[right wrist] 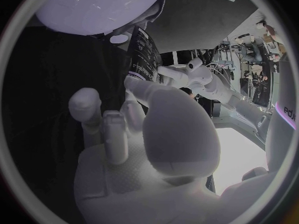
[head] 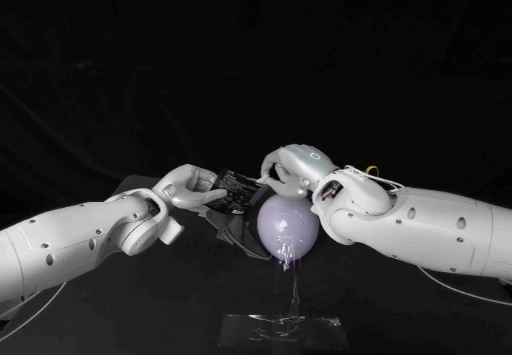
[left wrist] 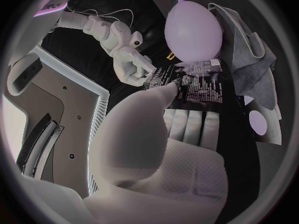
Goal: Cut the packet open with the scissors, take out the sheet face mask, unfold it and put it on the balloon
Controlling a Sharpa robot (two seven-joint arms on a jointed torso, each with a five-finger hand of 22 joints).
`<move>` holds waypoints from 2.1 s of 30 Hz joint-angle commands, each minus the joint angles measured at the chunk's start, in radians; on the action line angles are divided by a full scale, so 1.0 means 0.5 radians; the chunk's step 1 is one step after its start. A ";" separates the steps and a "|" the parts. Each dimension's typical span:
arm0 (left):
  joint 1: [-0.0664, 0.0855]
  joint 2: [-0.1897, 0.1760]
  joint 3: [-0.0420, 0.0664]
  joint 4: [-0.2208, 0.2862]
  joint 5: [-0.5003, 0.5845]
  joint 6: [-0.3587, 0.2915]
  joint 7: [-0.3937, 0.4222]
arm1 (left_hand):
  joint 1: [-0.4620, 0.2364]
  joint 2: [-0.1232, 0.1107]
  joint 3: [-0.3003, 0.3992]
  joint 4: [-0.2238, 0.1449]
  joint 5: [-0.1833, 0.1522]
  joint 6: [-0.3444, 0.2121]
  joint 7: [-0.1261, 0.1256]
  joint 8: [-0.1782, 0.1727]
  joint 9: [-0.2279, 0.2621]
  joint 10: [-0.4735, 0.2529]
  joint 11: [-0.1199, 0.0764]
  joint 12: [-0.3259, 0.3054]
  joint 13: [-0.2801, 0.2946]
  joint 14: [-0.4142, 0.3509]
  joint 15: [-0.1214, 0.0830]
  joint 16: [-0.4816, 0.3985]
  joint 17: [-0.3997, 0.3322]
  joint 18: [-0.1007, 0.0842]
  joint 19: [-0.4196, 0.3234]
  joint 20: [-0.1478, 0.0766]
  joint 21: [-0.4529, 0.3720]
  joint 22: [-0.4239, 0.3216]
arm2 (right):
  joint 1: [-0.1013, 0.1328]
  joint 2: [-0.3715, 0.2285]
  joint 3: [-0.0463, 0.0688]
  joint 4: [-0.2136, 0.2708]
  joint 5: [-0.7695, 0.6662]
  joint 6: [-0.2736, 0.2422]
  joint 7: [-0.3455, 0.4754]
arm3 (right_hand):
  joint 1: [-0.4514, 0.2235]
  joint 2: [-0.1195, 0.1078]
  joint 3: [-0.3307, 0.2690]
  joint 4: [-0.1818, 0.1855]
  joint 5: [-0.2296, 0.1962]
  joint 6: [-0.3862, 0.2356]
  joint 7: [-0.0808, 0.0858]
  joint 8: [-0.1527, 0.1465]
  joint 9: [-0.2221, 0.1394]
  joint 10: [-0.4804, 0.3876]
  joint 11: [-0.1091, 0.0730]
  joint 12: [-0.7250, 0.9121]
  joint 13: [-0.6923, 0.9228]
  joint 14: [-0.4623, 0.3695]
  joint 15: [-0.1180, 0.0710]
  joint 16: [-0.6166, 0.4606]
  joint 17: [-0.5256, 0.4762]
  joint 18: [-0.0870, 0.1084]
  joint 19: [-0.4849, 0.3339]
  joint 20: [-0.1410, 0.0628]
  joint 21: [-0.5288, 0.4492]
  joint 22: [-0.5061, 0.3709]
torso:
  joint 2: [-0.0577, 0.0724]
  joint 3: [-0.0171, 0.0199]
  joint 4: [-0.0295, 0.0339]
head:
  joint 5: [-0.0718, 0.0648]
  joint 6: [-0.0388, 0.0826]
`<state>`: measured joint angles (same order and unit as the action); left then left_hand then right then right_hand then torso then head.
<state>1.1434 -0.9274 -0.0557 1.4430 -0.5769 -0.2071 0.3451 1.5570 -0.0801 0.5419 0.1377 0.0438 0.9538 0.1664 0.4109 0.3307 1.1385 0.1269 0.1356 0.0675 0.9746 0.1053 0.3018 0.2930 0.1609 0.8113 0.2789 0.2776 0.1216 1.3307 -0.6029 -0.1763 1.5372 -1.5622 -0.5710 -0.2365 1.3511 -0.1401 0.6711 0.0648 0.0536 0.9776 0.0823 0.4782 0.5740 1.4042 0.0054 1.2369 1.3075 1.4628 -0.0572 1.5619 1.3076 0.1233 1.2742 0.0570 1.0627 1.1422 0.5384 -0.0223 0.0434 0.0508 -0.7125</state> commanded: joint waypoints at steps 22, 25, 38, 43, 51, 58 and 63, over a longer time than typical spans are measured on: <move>0.002 -0.008 -0.001 0.000 -0.002 0.016 0.004 | 0.001 0.014 0.011 -0.012 0.008 0.010 -0.004 0.012 0.018 0.010 0.000 -0.016 -0.002 0.010 -0.002 0.003 0.003 0.028 0.007 0.000 0.013 0.003 | 0.080 -0.044 0.052 -0.055 1.235 -0.081 0.547 | -0.013 0.017 0.013 -0.022 -0.010 -0.008 0.001 0.008 0.003 0.011 0.001 0.000 0.075 0.206 0.008 0.006 0.496 -0.011 -0.009 -0.001 -0.024 -0.022 | -0.005 -0.0032 0.005 | 0.011 0.023; 0.002 -0.004 -0.003 0.003 -0.020 0.018 0.001 | 0.001 0.014 0.012 -0.012 0.008 0.010 -0.004 0.013 0.018 0.011 0.000 -0.016 -0.002 0.010 -0.002 0.003 0.004 0.028 0.007 0.000 0.013 0.003 | 0.098 -0.029 0.057 -0.081 1.357 -0.037 0.547 | -0.013 0.018 0.014 -0.024 -0.010 -0.009 0.001 0.008 0.003 0.013 0.001 0.004 0.077 0.206 0.008 0.007 0.498 -0.010 -0.010 -0.001 -0.026 -0.024 | -0.004 -0.0043 0.004 | 0.012 0.027; 0.002 0.013 -0.007 -0.008 -0.052 -0.001 -0.037 | 0.002 0.015 0.014 -0.013 0.008 0.010 -0.004 0.013 0.018 0.011 0.000 -0.018 -0.002 0.010 -0.003 0.003 0.004 0.028 0.006 -0.001 0.014 0.004 | 0.138 0.067 0.063 -0.210 1.661 0.123 0.550 | -0.021 0.025 0.008 -0.034 -0.005 -0.011 0.003 0.011 0.002 0.015 0.003 0.003 0.077 0.204 0.010 0.005 0.492 -0.008 -0.018 0.000 -0.039 -0.031 | -0.001 -0.0007 -0.001 | 0.028 0.052; 0.002 0.008 -0.009 -0.020 -0.057 -0.001 -0.053 | 0.002 0.015 0.015 -0.014 0.008 0.010 -0.004 0.013 0.018 0.012 0.000 -0.018 -0.002 0.011 -0.003 0.002 0.004 0.028 0.005 -0.001 0.014 0.004 | 0.144 0.095 0.068 -0.257 1.774 0.139 0.570 | -0.021 0.026 0.008 -0.035 -0.005 -0.012 0.003 0.012 0.002 0.016 0.003 0.005 0.078 0.205 0.010 0.005 0.493 -0.008 -0.018 0.000 -0.038 -0.031 | 0.000 -0.0003 -0.001 | 0.032 0.055; 0.002 -0.004 -0.031 -0.051 -0.126 0.014 -0.078 | 0.002 0.015 0.015 -0.014 0.008 0.010 -0.004 0.013 0.018 0.012 0.000 -0.019 -0.002 0.011 -0.003 0.002 0.005 0.028 0.004 -0.001 0.015 0.004 | 0.175 0.122 0.088 -0.321 1.894 0.154 0.589 | -0.021 0.027 0.008 -0.037 -0.005 -0.012 0.003 0.012 0.002 0.017 0.003 0.007 0.080 0.206 0.010 0.006 0.496 -0.009 -0.017 0.000 -0.036 -0.028 | -0.003 -0.0006 -0.001 | 0.033 0.071; -0.004 -0.026 -0.055 -0.075 -0.202 0.047 -0.081 | 0.002 0.014 0.015 -0.014 0.008 0.010 -0.004 0.014 0.018 0.013 0.000 -0.019 -0.002 0.011 -0.003 0.002 0.005 0.028 0.004 -0.002 0.015 0.005 | 0.208 0.123 0.103 -0.368 1.992 0.181 0.602 | -0.021 0.028 0.008 -0.039 -0.006 -0.012 0.003 0.012 0.002 0.020 0.003 0.013 0.084 0.207 0.010 0.007 0.499 -0.009 -0.015 0.000 -0.032 -0.025 | -0.005 -0.0027 0.002 | 0.044 0.082; -0.008 -0.068 -0.061 -0.070 -0.228 0.109 -0.066 | 0.001 0.014 0.016 -0.015 0.008 0.010 -0.004 0.014 0.018 0.013 0.000 -0.020 -0.002 0.012 -0.003 0.002 0.005 0.028 0.003 -0.002 0.016 0.005 | 0.229 0.112 0.108 -0.378 2.029 0.204 0.603 | -0.021 0.029 0.007 -0.041 -0.006 -0.012 0.003 0.013 0.002 0.021 0.003 0.015 0.085 0.207 0.010 0.008 0.499 -0.009 -0.014 0.000 -0.031 -0.024 | 0.000 -0.0024 0.001 | 0.056 0.081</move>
<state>1.1390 -0.9572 -0.0868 1.4045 -0.6619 -0.1941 0.3040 1.5549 -0.0823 0.5475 0.1318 0.0438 0.9529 0.1662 0.4144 0.3309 1.1382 0.1272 0.1315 0.0676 0.9742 0.1057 0.3018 0.2942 0.1660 0.8113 0.2789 0.2815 0.1231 1.4426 -0.5448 -0.1236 1.3496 -0.5854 -0.4974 0.0470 1.3433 -0.1328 0.6732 0.0508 0.0513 0.9662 0.0797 0.4802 0.5742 1.4068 0.0084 1.2409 1.3078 1.4626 -0.0571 1.5605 1.3073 0.1149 1.2732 0.0577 1.0473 1.1288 0.5369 -0.0232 0.0439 0.0753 -0.6714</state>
